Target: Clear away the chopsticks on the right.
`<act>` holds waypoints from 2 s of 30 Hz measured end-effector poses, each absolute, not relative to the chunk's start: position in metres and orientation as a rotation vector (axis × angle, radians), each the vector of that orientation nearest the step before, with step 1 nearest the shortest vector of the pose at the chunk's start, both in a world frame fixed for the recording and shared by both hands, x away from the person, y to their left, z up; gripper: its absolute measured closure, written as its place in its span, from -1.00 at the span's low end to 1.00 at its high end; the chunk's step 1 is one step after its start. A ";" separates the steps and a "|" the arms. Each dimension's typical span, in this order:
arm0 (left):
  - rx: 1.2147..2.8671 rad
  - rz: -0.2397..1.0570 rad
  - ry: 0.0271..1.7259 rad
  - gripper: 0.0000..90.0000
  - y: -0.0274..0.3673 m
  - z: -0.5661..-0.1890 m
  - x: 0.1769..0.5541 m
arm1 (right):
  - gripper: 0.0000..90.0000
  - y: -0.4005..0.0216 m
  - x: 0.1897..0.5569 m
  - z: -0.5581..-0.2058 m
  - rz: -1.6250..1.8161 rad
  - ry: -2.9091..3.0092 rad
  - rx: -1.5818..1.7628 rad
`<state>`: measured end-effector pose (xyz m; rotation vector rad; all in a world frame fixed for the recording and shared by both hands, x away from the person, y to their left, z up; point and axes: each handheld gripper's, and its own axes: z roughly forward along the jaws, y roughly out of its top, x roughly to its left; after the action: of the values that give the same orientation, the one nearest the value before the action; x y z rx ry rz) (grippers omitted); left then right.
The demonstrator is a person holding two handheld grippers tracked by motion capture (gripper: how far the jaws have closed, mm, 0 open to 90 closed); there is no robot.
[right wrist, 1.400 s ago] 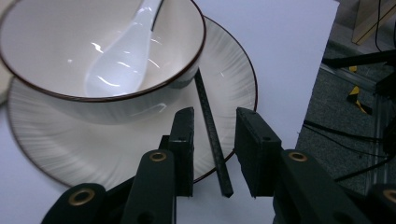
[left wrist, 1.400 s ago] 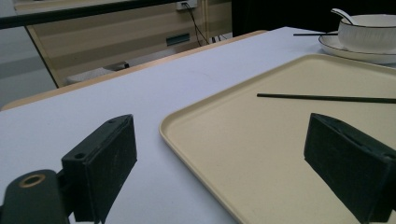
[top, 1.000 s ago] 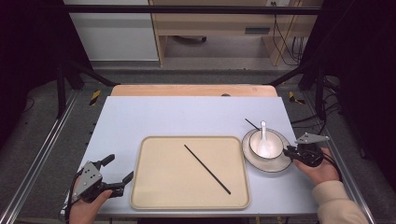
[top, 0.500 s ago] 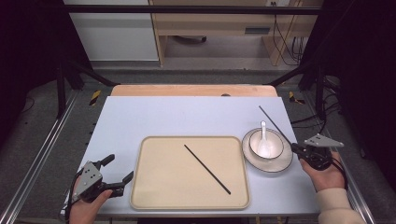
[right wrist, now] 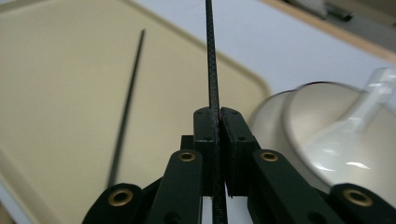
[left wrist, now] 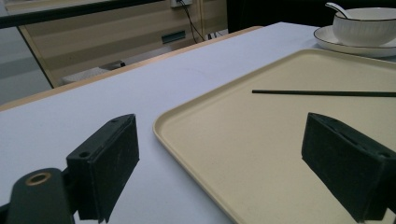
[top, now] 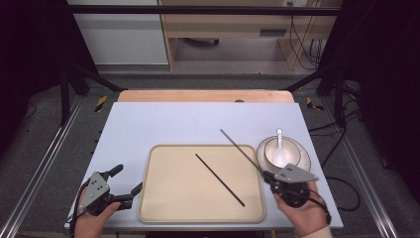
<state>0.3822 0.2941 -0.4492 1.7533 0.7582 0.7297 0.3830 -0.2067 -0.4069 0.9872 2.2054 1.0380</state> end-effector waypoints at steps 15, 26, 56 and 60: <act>1.762 0.719 0.745 -0.72 0.292 -0.449 0.382 | 0.90 -0.162 0.401 -0.459 1.015 2.401 1.067; 1.767 0.712 0.743 -0.72 0.292 -0.449 0.382 | 0.90 -0.159 0.404 -0.466 1.019 2.432 1.069; 1.813 0.631 0.685 -0.60 0.263 -0.435 0.377 | -0.50 -0.178 0.395 -0.459 1.233 2.224 1.037; 1.889 0.591 0.674 -0.48 0.239 -0.427 0.380 | -0.83 -0.188 0.390 -0.454 1.236 2.208 1.007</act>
<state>0.3805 0.2388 -0.4273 1.8895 0.6741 0.5906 0.3903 -0.1876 -0.4536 1.0069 2.2084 1.2360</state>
